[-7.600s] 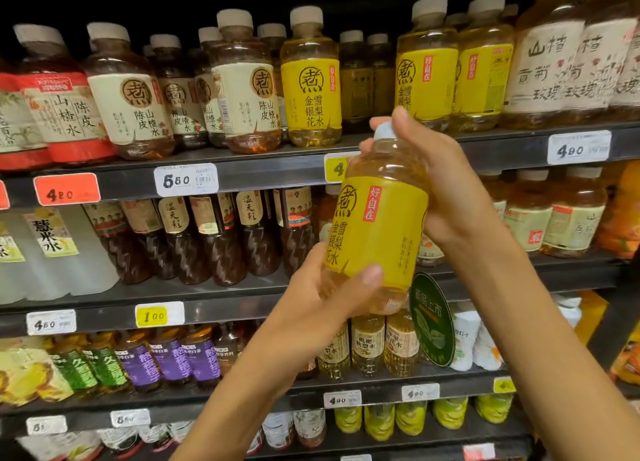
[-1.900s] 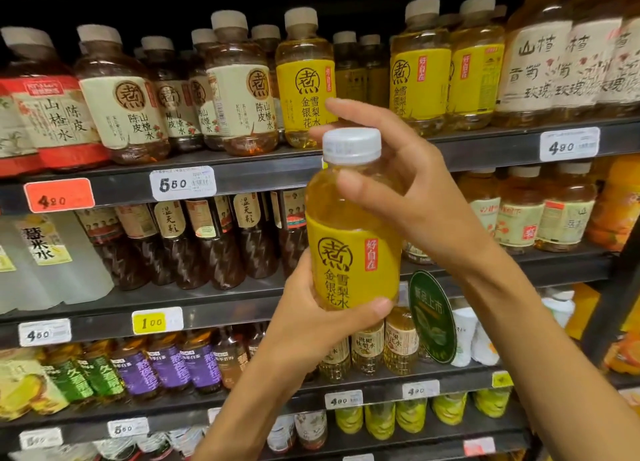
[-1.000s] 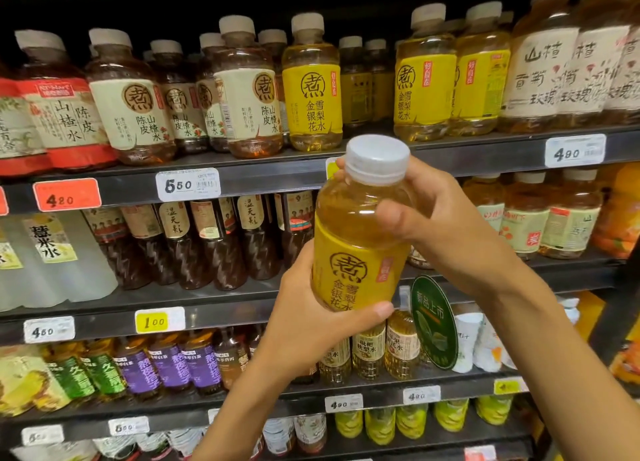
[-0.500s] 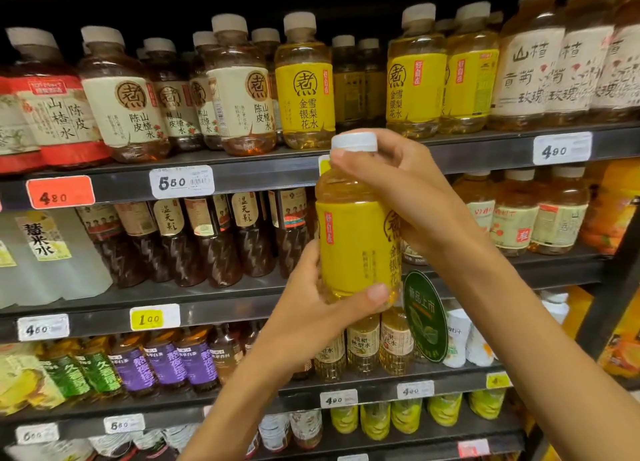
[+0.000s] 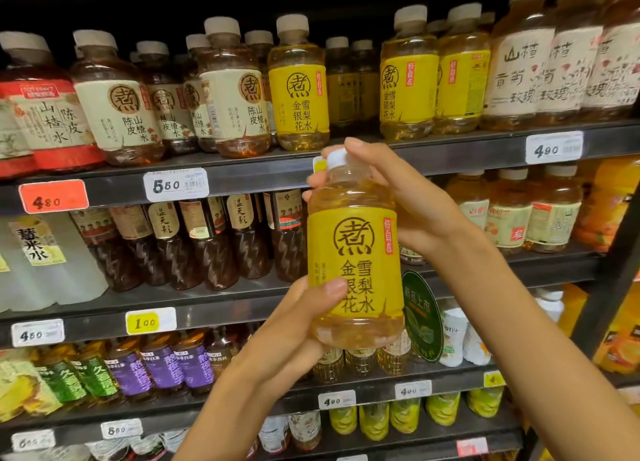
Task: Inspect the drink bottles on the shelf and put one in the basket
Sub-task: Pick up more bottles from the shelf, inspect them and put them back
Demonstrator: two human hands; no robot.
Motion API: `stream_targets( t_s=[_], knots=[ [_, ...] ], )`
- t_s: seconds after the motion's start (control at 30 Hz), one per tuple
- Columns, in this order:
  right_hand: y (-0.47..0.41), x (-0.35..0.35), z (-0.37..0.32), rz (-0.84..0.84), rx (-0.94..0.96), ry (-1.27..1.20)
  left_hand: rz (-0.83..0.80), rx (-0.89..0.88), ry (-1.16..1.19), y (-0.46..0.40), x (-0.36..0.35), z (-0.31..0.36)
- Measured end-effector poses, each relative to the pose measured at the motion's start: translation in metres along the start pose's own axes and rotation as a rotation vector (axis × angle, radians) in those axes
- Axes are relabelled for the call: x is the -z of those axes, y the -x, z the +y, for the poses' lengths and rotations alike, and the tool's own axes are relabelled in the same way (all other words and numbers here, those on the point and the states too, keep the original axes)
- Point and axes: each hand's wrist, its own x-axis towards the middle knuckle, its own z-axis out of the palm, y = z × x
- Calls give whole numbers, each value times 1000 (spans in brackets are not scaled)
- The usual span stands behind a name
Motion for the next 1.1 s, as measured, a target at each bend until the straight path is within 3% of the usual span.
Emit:
stream_targets(
  t_s=[0.13,0.27,0.4,0.5,0.67,0.8,0.97,1.1],
  knots=[
    [-3,-3,8,-91,-47,-157,-159,21,246,-3,-2,-1],
    [-8,-5,9,12,-42,-110,-189,32,291,-4,-3,-4],
    [-5,-3,5,129,79,-39,3,-63,8,-2,5,0],
    [-3,-3,3,218,162,95,47,-121,-211,0,3,3],
    [-3,0,-1,101,24,139,104,-129,-315,-2,-10,-4],
    [-1,9,-4,16,-39,23,84,-60,-14,-2,-13,2],
    [-4,7,4,40,-143,-84,-195,139,623,0,-31,13],
    [-2,2,5,57,-199,-217,-207,139,783,4,-44,20]
  ],
)
